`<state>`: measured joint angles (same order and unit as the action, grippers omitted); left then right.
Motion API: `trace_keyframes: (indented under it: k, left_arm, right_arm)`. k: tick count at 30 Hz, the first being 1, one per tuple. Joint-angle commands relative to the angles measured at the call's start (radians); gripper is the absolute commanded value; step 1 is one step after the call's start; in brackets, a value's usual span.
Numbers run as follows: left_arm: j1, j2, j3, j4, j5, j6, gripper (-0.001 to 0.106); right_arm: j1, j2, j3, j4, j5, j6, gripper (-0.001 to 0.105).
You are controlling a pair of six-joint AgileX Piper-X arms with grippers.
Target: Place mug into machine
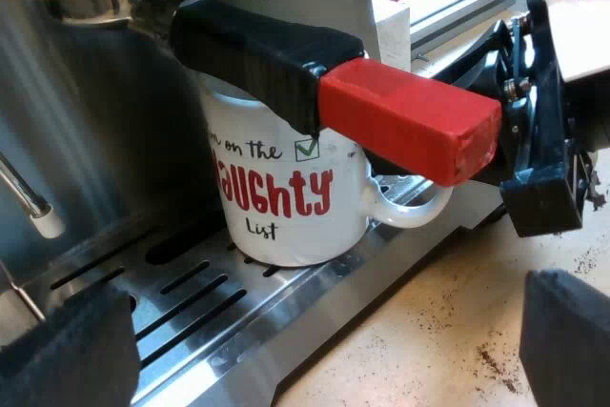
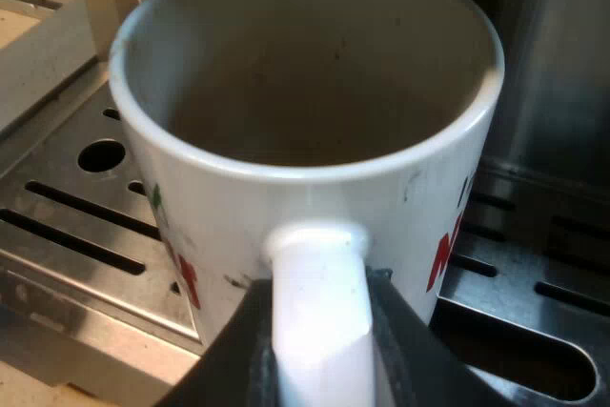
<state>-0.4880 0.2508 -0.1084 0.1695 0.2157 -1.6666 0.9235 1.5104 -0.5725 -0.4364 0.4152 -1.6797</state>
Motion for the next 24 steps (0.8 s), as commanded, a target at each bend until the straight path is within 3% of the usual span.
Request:
trace_keyframes:
  k: [1,7,8,14,15,21,24]
  left_arm:
    - [-0.003,0.0,-0.005,-0.018,0.005,-0.012,0.082]
    - [-0.003,0.0,-0.005,-0.018,0.005,-0.012,0.082]
    - [-0.003,0.0,-0.005,-0.018,0.005,-0.012,0.082]
    - [-0.003,0.0,-0.005,-0.018,0.005,-0.012,0.082]
    - [-0.003,0.0,-0.005,-0.018,0.005,-0.012,0.082]
    - [-0.003,0.0,-0.005,-0.018,0.005,-0.012,0.082]
    - [-0.003,0.0,-0.005,-0.018,0.005,-0.012,0.082]
  right_arm:
    - [-0.002,0.006,-0.011,-0.025,-0.017,-0.001,0.005]
    - [-0.002,0.01,-0.011,-0.035,-0.019,-0.001,0.043]
    - [-0.002,0.007,-0.011,-0.038,-0.017,-0.001,0.046]
    - [0.008,-0.008,-0.008,-0.035,0.011,-0.001,0.046]
    - [0.033,-0.055,0.029,-0.031,0.055,-0.001,0.046]
    - [0.072,-0.077,0.077,-0.031,0.052,0.001,0.046]
    - [0.058,-0.05,0.096,-0.04,0.052,0.034,0.046]
